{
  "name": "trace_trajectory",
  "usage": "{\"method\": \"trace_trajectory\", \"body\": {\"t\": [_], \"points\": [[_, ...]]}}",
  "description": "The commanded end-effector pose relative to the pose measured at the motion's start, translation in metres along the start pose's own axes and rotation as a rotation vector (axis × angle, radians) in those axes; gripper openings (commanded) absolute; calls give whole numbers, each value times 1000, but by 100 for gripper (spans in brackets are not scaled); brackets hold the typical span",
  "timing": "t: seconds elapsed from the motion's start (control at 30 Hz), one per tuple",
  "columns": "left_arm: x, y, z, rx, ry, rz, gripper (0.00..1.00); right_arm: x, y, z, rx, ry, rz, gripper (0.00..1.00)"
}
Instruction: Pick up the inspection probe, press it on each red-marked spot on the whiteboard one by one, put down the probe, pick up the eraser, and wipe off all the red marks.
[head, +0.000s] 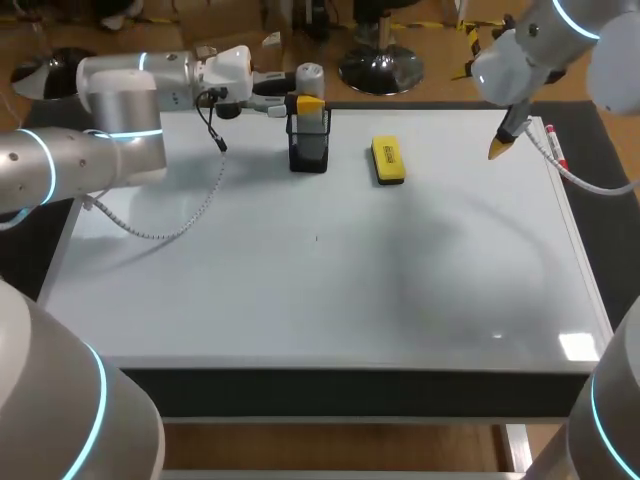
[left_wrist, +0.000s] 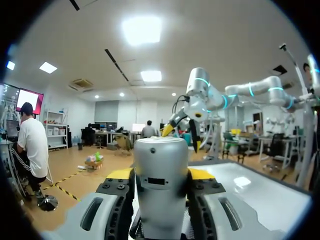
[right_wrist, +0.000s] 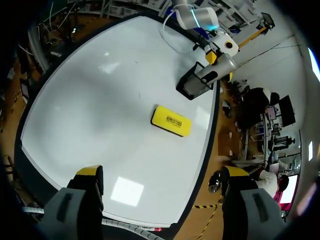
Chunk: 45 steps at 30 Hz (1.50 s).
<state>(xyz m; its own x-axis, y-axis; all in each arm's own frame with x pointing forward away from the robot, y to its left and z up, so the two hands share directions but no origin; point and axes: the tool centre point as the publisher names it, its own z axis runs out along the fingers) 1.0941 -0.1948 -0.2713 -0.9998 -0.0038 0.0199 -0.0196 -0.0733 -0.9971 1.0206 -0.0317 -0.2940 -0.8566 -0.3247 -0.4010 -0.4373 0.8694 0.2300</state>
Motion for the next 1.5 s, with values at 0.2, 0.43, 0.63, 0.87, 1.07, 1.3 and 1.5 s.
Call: {"method": "trace_trajectory", "body": {"t": [0.2,0.43,0.63,0.87,1.07,1.3,1.5], "points": [[0,-10,-3,-10,-7,26,100,0,0,0,3,3,-1,100],[6,-24,-10,-44,-27,75,100,0,0,0,3,3,-1,100],[15,-35,-23,-169,-74,150,100,0,0,0,3,3,-1,100],[22,-40,-45,-295,-130,209,100,0,0,0,3,3,-1,100],[32,-46,-61,-391,-175,253,100,0,0,0,3,3,-1,100],[43,-50,-81,-482,-232,298,100,0,0,0,3,3,-1,100],[54,-53,-95,-649,-277,365,100,0,0,0,3,3,-1,100]]}}
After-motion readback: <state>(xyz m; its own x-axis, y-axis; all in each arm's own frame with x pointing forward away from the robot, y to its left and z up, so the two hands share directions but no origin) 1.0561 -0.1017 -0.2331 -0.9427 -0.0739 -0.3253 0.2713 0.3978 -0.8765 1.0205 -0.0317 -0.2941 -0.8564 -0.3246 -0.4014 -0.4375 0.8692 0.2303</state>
